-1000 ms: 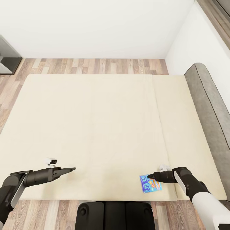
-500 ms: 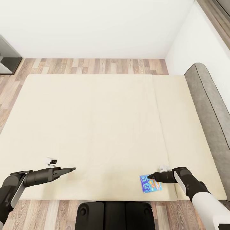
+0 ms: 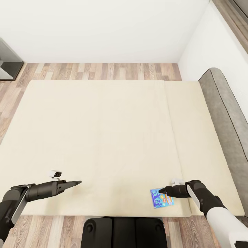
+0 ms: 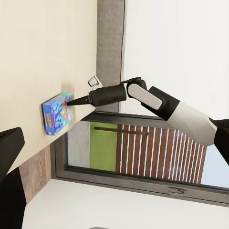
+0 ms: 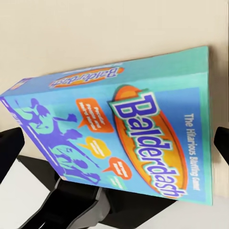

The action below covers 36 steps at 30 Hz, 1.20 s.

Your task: Put all the toys in the child's room - the three board games (two on the bed and one on the table), the two jigsaw puzzles on the table, and the tennis ball on the table - inside the toy box on the table in the child's room.

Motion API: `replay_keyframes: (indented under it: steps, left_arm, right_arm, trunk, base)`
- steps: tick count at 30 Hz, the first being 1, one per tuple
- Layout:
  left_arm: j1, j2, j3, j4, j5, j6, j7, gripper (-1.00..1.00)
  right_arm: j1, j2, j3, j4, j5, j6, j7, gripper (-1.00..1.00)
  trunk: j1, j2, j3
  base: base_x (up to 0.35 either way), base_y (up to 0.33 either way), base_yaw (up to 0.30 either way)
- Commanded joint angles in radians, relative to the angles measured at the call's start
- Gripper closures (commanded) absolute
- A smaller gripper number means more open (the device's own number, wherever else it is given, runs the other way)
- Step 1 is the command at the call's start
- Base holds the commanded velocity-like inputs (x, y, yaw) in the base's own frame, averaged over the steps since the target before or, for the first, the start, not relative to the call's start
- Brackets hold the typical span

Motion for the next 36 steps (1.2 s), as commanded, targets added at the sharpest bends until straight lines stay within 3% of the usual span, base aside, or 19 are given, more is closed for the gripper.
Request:
replay_keyframes:
  steps: [1, 10, 36]
  left_arm:
    - [0.000, 0.000, -0.001, 0.000, 0.000, 0.011, -0.004, -1.00]
    - [0.000, 0.001, 0.000, 0.000, 0.000, 0.011, -0.004, -1.00]
    - [0.000, 0.002, 0.000, 0.000, 0.001, 0.011, -0.004, -1.00]
  right_arm:
    - [0.000, 0.001, -0.001, -0.001, -0.005, 0.007, 0.000, -1.00]
    - [0.000, 0.016, -0.001, -0.001, -0.004, 0.018, -0.001, -1.00]
    - [0.000, 0.016, 0.001, 0.043, -0.002, 0.026, 0.008, -1.00]
  trunk:
    - [0.001, -0.002, -0.001]
    - [0.001, -0.002, -0.001]
    - [0.001, -0.002, -0.001]
  base:
    - [0.000, 0.000, 0.000]
    - [0.000, 0.000, 0.000]
    - [0.000, 0.000, 0.000]
